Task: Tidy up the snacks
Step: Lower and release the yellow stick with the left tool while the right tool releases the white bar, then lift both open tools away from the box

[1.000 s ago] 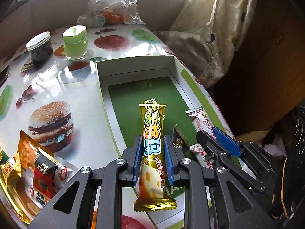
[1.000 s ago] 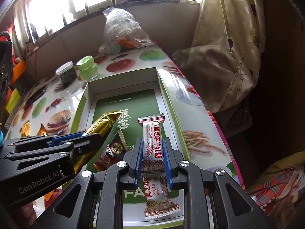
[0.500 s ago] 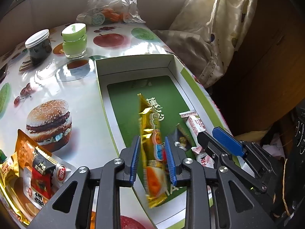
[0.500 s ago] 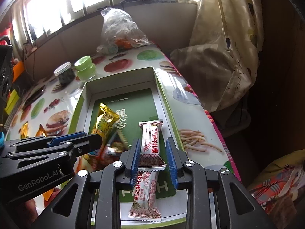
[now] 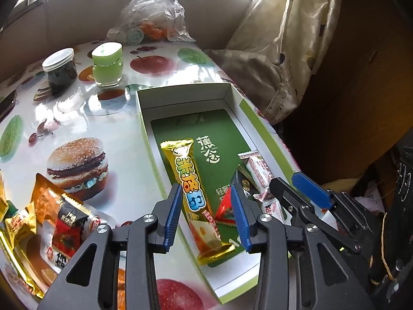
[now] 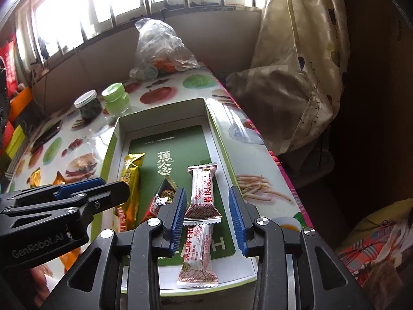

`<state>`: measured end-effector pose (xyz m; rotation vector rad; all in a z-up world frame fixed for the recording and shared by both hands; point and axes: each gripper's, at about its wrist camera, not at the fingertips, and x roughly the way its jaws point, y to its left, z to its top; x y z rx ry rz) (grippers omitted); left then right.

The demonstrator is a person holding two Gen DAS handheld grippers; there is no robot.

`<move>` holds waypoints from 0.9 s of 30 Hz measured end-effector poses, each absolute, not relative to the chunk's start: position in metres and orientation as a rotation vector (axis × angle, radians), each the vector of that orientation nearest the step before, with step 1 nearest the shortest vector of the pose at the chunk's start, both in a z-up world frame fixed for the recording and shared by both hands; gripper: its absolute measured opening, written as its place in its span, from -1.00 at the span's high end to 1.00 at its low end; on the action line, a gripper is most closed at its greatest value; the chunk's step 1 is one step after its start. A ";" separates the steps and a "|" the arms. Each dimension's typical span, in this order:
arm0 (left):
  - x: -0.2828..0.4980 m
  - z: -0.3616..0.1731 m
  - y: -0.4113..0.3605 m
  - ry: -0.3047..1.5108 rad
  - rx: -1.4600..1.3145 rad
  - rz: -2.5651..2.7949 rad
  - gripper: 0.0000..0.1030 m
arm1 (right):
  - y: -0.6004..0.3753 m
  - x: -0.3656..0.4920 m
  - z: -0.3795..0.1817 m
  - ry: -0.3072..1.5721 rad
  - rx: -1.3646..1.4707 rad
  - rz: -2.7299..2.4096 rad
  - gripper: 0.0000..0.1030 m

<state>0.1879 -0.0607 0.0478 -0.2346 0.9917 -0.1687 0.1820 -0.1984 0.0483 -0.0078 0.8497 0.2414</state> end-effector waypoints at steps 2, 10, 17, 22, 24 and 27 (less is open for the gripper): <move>0.181 0.054 -0.061 0.961 -0.199 -0.153 0.23 | -0.197 0.179 0.051 0.843 -0.005 0.242 0.33; 0.164 0.070 -0.053 0.916 -0.172 -0.137 0.23 | -0.192 0.167 0.061 0.820 0.002 0.250 0.31; 0.143 0.080 -0.035 0.869 -0.163 -0.088 0.23 | -0.183 0.156 0.072 0.795 0.012 0.270 0.28; 0.132 0.082 -0.022 0.853 -0.165 -0.053 0.23 | -0.174 0.149 0.075 0.785 0.010 0.293 0.25; 0.126 0.084 -0.016 0.842 -0.160 -0.042 0.23 | -0.169 0.147 0.076 0.785 0.008 0.301 0.25; 0.119 0.085 -0.010 0.832 -0.163 -0.025 0.23 | -0.162 0.144 0.077 0.783 0.014 0.314 0.23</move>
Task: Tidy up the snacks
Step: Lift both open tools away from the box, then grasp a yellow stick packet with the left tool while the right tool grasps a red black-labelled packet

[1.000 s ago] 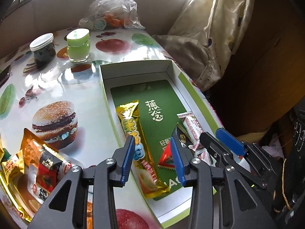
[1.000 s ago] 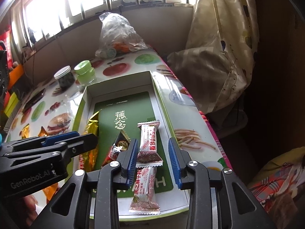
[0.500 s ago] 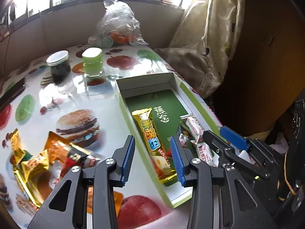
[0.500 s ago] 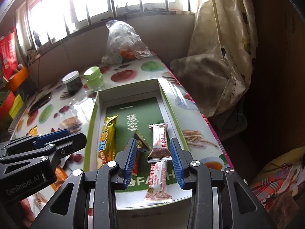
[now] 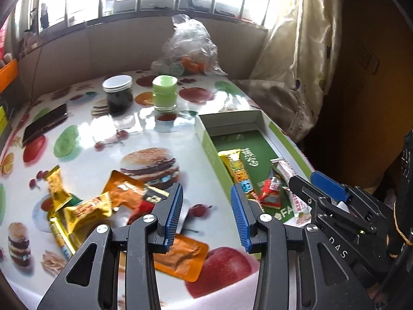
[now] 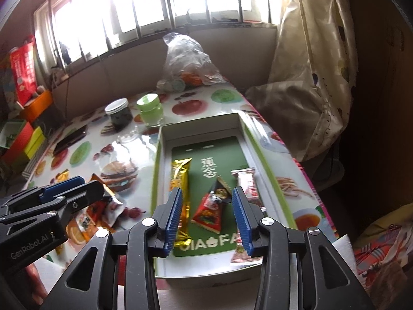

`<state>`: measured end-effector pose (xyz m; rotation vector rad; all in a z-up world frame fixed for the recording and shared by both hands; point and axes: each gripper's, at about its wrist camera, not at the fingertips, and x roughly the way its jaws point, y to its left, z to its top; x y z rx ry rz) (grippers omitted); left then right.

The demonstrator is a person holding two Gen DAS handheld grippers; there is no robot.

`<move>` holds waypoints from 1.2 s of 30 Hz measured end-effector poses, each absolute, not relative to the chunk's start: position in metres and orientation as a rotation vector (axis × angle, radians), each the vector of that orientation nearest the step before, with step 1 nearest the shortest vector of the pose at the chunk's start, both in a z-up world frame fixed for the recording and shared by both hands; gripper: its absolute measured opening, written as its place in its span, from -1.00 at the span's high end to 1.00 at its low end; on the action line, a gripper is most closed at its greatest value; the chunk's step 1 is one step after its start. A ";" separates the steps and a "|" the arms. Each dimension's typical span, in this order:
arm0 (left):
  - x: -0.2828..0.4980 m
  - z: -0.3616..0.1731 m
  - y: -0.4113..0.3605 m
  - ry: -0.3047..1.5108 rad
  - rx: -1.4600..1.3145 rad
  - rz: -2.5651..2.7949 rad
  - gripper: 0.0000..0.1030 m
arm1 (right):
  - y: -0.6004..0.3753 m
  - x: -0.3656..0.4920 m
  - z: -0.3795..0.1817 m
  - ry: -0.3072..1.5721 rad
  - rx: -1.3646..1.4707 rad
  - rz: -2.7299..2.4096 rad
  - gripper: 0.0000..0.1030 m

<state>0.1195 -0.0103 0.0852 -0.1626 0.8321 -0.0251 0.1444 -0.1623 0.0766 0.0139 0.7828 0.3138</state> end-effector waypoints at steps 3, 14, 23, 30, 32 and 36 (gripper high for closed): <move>0.112 0.085 -0.005 0.817 -0.140 0.010 0.23 | -0.157 0.142 0.078 0.778 0.023 0.319 0.17; 0.093 0.080 0.026 0.828 -0.171 0.069 0.22 | -0.129 0.133 0.077 0.783 0.023 0.380 0.05; 0.078 0.070 0.066 0.835 -0.231 0.160 0.23 | -0.101 0.129 0.069 0.808 -0.014 0.437 0.03; 0.065 0.060 0.105 0.848 -0.283 0.243 0.23 | -0.075 0.130 0.057 0.848 -0.048 0.495 0.03; 0.061 0.057 0.113 0.850 -0.293 0.254 0.22 | -0.067 0.130 0.055 0.854 -0.056 0.516 0.02; 0.055 0.049 0.130 0.864 -0.320 0.281 0.22 | -0.053 0.130 0.049 0.872 -0.076 0.543 0.02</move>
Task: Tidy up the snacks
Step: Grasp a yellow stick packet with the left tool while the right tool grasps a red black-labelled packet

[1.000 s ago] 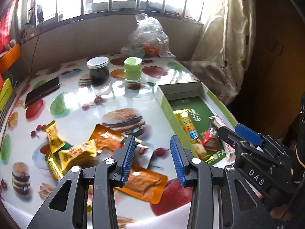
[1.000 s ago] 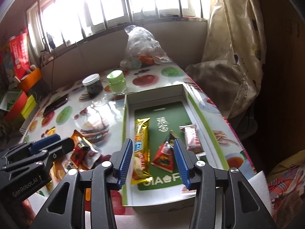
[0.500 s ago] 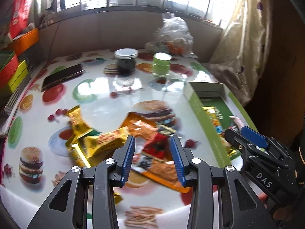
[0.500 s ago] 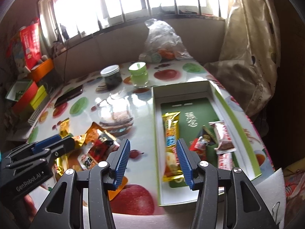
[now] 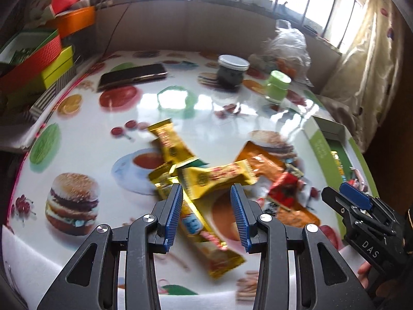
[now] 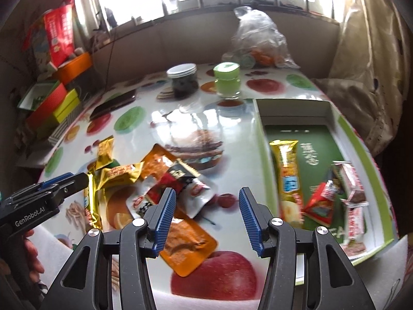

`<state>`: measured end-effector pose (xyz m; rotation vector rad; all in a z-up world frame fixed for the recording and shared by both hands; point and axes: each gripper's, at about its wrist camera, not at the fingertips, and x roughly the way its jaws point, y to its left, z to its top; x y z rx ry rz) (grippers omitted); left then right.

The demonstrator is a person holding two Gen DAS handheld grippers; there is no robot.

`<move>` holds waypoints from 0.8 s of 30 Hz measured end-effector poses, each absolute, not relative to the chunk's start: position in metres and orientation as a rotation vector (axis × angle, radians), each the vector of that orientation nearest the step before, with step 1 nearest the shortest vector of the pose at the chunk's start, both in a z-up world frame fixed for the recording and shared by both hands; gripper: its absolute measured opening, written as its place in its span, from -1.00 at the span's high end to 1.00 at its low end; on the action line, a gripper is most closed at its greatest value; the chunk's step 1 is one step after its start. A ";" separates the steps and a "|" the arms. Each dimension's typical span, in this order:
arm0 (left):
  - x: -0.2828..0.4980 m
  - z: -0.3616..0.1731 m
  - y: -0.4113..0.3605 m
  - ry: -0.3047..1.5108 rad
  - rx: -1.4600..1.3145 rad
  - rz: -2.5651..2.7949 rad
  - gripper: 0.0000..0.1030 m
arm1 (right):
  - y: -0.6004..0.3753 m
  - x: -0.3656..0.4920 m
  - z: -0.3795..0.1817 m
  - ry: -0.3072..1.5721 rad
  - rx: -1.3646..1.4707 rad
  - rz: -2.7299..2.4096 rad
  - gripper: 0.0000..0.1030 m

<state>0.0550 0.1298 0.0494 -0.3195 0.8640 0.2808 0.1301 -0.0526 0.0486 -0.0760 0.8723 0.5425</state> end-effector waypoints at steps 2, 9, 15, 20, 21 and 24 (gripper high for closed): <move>0.052 0.046 0.138 0.869 -0.339 0.292 0.23 | -0.047 0.131 0.046 0.881 -0.076 0.549 0.02; 0.047 0.033 0.150 0.899 -0.376 0.307 0.22 | -0.025 0.140 0.035 0.923 -0.078 0.572 0.02; 0.045 0.028 0.155 0.910 -0.391 0.308 0.22 | -0.008 0.147 0.028 0.943 -0.074 0.590 0.02; 0.043 0.023 0.160 0.919 -0.425 0.302 0.22 | 0.004 0.150 0.020 0.961 -0.088 0.587 0.02; 0.044 0.022 0.161 0.921 -0.435 0.297 0.22 | 0.005 0.150 0.020 0.956 -0.089 0.590 0.02; 0.044 0.021 0.162 0.924 -0.464 0.282 0.22 | 0.008 0.151 0.019 0.952 -0.089 0.596 0.02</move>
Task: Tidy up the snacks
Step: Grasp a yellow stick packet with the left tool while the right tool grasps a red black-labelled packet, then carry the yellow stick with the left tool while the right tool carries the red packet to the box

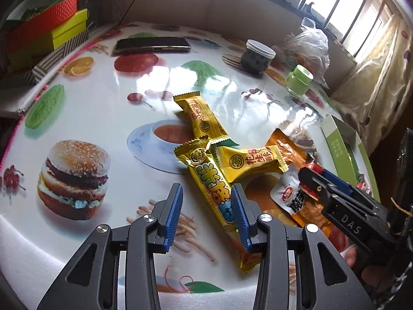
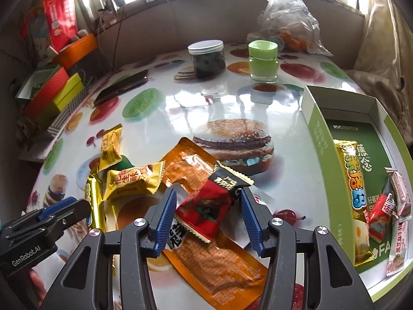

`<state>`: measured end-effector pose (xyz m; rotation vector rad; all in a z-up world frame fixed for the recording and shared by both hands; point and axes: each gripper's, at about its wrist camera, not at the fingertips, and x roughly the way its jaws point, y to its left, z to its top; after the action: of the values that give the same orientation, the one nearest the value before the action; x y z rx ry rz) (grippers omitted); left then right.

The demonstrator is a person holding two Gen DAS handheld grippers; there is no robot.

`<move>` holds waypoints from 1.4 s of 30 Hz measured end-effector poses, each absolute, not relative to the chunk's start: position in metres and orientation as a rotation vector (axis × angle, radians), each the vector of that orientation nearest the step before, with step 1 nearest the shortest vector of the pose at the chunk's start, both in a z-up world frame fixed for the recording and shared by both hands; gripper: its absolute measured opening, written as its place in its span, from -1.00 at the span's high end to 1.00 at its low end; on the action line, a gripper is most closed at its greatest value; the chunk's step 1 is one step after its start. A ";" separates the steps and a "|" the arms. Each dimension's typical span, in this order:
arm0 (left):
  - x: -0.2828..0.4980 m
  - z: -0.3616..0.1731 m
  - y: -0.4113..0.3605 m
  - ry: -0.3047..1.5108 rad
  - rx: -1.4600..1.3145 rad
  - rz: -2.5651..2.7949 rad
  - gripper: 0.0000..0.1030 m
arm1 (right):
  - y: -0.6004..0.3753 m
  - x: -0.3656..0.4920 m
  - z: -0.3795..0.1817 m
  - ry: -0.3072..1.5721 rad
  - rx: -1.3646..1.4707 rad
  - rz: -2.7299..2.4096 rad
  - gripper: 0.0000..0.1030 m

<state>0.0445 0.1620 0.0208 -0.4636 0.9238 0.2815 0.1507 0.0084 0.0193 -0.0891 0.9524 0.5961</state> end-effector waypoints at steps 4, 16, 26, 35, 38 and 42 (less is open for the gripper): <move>0.048 0.019 0.160 0.935 -0.475 0.276 0.20 | 0.009 0.151 0.018 0.942 -0.096 0.589 0.23; 0.055 0.011 0.145 0.987 -0.470 0.257 0.20 | 0.007 0.148 0.020 0.920 -0.098 0.596 0.57; 0.056 0.011 0.140 0.998 -0.420 0.280 0.25 | 0.002 0.145 0.024 0.914 -0.077 0.604 0.57; 0.055 0.011 0.140 0.991 -0.410 0.294 0.53 | -0.006 0.139 0.026 0.918 -0.057 0.604 0.57; 0.053 0.013 0.141 0.985 -0.411 0.303 0.53 | -0.008 0.138 0.027 0.917 -0.056 0.604 0.57; 0.051 0.017 0.142 0.969 -0.403 0.310 0.53 | -0.010 0.136 0.027 0.917 -0.052 0.606 0.57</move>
<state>0.0508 0.1415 0.0174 -0.4033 0.9691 0.3100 0.1356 -0.0096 0.0275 -0.0520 0.9170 0.6057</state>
